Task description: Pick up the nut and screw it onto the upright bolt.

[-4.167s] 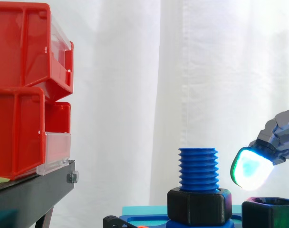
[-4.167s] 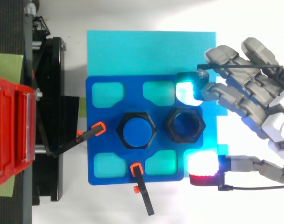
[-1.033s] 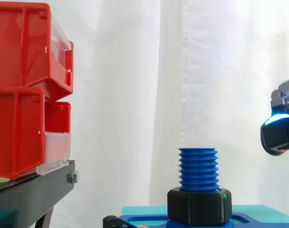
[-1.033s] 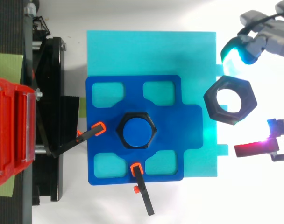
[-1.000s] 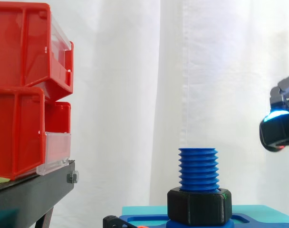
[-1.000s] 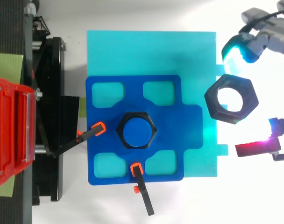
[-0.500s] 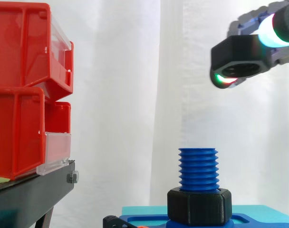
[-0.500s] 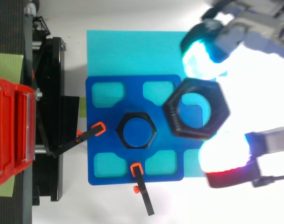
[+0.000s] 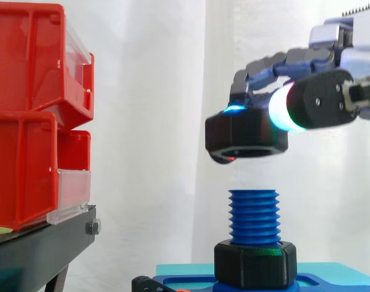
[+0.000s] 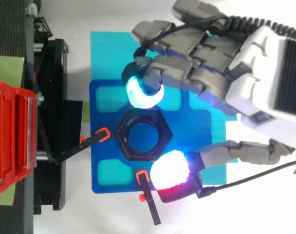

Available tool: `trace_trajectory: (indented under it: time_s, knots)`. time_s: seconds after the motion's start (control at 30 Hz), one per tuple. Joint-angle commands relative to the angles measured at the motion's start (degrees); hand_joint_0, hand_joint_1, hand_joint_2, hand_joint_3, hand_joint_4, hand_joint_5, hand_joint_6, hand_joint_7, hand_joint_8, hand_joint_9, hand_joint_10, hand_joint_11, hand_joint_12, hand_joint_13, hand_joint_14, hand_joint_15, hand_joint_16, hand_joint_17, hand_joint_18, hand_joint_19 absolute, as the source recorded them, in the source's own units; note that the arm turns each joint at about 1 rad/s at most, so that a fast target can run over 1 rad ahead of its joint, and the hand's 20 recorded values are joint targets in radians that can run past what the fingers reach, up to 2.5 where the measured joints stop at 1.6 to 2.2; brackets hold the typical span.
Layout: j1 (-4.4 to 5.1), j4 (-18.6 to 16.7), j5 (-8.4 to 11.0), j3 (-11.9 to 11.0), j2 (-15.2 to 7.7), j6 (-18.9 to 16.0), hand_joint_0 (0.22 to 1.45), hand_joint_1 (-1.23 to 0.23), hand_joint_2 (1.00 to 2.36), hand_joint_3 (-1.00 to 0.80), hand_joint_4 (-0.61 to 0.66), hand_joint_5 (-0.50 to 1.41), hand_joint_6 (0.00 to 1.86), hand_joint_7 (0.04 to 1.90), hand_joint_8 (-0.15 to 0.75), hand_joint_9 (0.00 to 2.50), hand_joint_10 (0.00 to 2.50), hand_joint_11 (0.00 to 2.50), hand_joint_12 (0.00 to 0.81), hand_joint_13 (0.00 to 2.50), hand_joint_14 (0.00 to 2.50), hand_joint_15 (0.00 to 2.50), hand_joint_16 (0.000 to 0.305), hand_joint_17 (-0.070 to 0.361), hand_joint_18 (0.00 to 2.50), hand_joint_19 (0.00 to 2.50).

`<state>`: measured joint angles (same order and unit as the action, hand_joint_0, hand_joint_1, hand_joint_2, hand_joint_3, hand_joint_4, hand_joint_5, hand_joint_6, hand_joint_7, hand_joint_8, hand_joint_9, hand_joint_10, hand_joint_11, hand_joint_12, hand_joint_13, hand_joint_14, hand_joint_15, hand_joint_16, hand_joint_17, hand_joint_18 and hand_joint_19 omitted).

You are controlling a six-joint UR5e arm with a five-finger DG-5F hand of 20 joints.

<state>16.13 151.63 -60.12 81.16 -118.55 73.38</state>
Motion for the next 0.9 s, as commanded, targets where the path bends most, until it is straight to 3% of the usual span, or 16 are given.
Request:
trace_trajectory:
  time_s: [0.0, 0.37, 0.87]
  knots:
    - [-0.13, 0.2, -0.87, 0.0, -0.5, -0.3, 0.56, -0.59, 1.01, -0.42, 0.33, -0.18, 0.59, 1.21, 0.320, 0.46, 0.00, 0.00, 0.315, 0.51, 0.00, 0.00, 0.034, 0.076, 0.35, 0.00]
    - [-0.22, 5.2, -1.31, 0.1, -0.5, 0.1, 0.56, -0.59, 1.01, -0.42, 0.33, -0.18, 0.59, 1.21, 0.322, 0.46, 0.00, 0.00, 0.315, 0.52, 0.00, 0.00, 0.034, 0.076, 0.36, 0.00]
    - [-0.22, 4.6, -1.58, 0.9, -0.5, 0.0, 0.56, -0.59, 1.01, -0.42, 0.33, -0.18, 0.59, 1.21, 0.322, 0.47, 0.00, 0.00, 0.314, 0.53, 0.00, 0.00, 0.034, 0.077, 0.37, 0.00]
